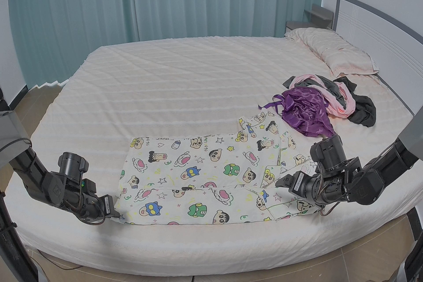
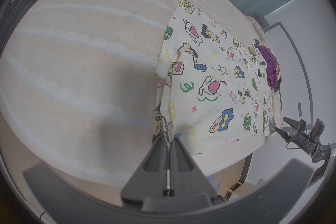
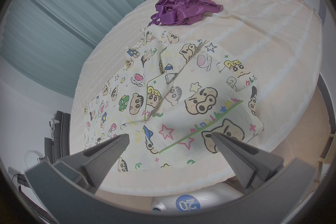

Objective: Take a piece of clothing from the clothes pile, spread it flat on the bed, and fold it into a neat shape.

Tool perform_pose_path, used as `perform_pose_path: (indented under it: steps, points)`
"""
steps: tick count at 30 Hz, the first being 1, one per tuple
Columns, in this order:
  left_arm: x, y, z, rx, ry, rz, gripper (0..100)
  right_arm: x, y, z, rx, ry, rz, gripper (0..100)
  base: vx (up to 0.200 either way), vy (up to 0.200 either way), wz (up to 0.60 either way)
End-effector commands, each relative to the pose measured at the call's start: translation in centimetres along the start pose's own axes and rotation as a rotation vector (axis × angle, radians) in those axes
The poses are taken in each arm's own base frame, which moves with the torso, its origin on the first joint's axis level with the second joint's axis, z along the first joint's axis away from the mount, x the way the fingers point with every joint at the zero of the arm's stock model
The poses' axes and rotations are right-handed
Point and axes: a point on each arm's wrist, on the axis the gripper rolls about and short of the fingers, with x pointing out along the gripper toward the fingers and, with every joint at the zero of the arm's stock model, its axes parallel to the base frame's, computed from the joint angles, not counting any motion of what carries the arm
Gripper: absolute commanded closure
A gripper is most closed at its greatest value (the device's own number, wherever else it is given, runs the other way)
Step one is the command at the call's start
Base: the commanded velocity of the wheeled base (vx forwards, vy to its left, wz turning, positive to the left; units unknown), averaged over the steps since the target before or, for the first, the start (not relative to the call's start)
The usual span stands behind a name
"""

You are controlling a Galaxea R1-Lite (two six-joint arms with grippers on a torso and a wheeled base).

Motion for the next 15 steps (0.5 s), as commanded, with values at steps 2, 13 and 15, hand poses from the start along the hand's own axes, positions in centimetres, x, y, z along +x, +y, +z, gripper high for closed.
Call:
perform_pose_path:
  steps: [2,13,15]
  points:
    - [-0.2,0.1,-0.4,-0.004,0.008,0.003,100,0.1,0.0,0.0,-0.004,0.002,-0.003,0,0.000,0.000,0.00]
    - [-0.4,0.1,-0.2,-0.011,-0.007,0.001,0,-0.3,-0.4,0.6,0.013,-0.016,-0.004,0,0.000,0.000,0.00]
    - [-1.2,0.2,0.3,-0.024,-0.040,-0.002,0,-0.9,-0.6,1.0,0.020,-0.030,-0.002,0,0.000,0.000,0.00]
